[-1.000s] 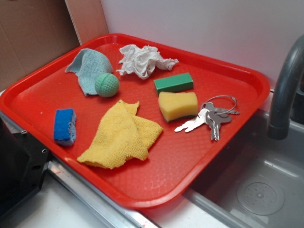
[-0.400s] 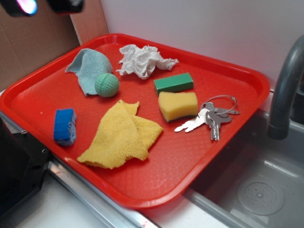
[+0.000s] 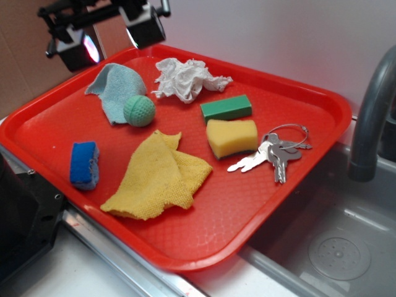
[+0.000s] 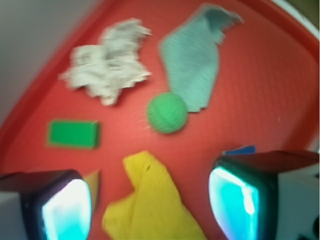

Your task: Grab the green ball.

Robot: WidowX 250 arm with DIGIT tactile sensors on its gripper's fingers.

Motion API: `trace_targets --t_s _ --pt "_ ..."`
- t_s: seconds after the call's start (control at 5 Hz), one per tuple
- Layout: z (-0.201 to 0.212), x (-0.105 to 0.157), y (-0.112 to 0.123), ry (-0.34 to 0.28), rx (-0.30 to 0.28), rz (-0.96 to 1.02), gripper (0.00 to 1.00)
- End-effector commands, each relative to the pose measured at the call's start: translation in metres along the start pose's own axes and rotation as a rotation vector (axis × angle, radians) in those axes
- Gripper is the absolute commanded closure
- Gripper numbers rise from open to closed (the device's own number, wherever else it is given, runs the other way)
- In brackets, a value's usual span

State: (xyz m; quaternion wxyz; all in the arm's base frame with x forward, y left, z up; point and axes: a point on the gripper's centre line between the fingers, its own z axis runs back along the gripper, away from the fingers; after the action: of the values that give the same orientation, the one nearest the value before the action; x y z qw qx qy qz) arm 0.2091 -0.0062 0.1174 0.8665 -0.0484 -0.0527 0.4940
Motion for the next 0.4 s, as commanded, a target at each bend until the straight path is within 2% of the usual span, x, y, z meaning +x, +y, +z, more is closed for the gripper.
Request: trace_targets --t_s 0.0,0.2 --pt "-0.032 0.028 -0.002 -0.036 0.053 0.028 0.00" --pt "-0.054 0.030 0.001 -0.032 0.103 -0.004 0.00"
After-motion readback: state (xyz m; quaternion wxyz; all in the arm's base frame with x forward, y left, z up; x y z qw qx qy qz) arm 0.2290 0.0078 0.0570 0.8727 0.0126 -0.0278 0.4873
